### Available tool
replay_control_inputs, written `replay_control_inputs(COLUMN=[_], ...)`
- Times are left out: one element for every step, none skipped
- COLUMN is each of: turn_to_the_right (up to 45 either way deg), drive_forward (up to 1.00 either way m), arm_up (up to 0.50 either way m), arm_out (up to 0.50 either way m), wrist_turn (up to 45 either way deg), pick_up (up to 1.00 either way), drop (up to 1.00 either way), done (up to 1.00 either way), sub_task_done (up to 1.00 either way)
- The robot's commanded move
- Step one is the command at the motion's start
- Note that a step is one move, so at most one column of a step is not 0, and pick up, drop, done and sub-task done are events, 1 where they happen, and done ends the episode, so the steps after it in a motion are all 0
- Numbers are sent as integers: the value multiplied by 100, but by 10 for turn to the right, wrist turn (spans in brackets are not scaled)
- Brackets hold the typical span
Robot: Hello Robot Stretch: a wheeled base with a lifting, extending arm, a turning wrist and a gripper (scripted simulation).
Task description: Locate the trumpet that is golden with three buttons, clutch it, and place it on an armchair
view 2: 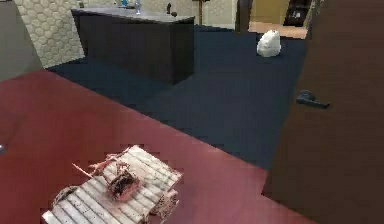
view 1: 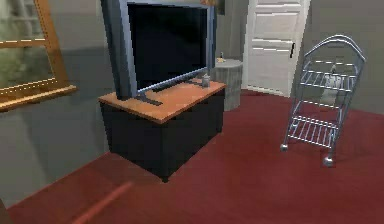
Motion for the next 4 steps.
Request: replay_control_inputs(turn_to_the_right=[0,300,0,450], drive_forward=[45,0,90,0], arm_up=[0,0,0,0], arm_out=[0,0,0,0], wrist_turn=[0,0,0,0], pick_up=[0,0,0,0], drop=[0,0,0,0], done=[0,0,0,0], sub_task_done=[0,0,0,0])
